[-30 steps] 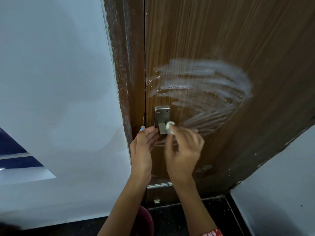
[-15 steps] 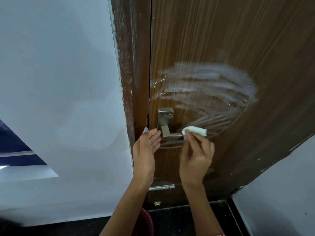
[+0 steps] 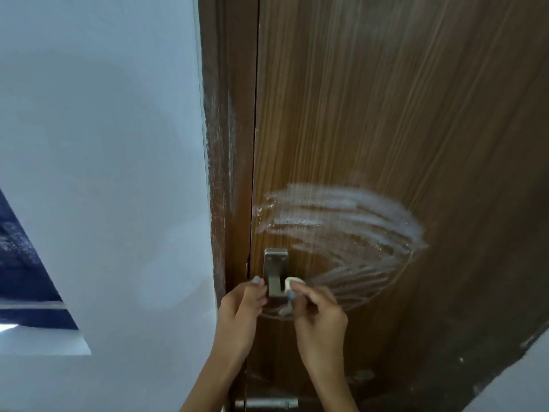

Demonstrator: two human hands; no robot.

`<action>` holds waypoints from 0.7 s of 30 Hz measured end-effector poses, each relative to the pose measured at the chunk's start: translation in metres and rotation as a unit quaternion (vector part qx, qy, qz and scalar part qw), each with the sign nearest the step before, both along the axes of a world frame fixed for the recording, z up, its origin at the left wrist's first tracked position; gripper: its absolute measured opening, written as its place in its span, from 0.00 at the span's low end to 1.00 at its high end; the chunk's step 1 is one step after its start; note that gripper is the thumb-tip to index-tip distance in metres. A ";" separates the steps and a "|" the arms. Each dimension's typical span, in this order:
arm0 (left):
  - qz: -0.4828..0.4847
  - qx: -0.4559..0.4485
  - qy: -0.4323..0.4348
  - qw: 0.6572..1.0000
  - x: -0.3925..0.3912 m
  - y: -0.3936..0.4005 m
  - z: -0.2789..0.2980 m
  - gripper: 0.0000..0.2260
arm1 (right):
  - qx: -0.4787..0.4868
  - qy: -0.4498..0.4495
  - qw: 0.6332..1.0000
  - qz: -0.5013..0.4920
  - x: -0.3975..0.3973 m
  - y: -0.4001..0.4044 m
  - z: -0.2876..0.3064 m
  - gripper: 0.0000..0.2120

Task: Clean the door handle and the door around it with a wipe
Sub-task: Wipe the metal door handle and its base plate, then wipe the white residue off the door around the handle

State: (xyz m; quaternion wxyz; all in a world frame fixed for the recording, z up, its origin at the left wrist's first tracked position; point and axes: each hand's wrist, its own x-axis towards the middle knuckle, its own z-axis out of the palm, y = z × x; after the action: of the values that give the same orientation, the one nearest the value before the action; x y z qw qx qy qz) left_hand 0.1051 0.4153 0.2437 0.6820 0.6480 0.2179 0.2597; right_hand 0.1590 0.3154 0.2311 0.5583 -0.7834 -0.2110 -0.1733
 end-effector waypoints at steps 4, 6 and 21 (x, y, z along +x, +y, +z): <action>0.098 0.292 -0.057 0.950 -0.004 0.011 0.034 0.11 | 0.136 -0.037 0.988 0.058 0.004 0.002 0.058 0.10; 0.169 0.432 -0.117 0.878 0.000 0.021 0.062 0.13 | 0.154 -0.135 0.978 0.023 0.011 0.009 0.085 0.10; 0.347 0.667 -0.149 0.643 0.083 0.097 0.123 0.24 | 0.059 -0.313 0.948 -0.018 0.057 0.056 0.100 0.11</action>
State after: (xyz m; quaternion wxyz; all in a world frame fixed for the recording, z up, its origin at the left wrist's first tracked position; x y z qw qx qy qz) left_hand 0.1886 0.5122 0.3667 -0.0516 0.7570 0.0899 0.6451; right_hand 0.2164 0.3712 0.3309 0.5058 -0.6596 -0.3501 -0.4319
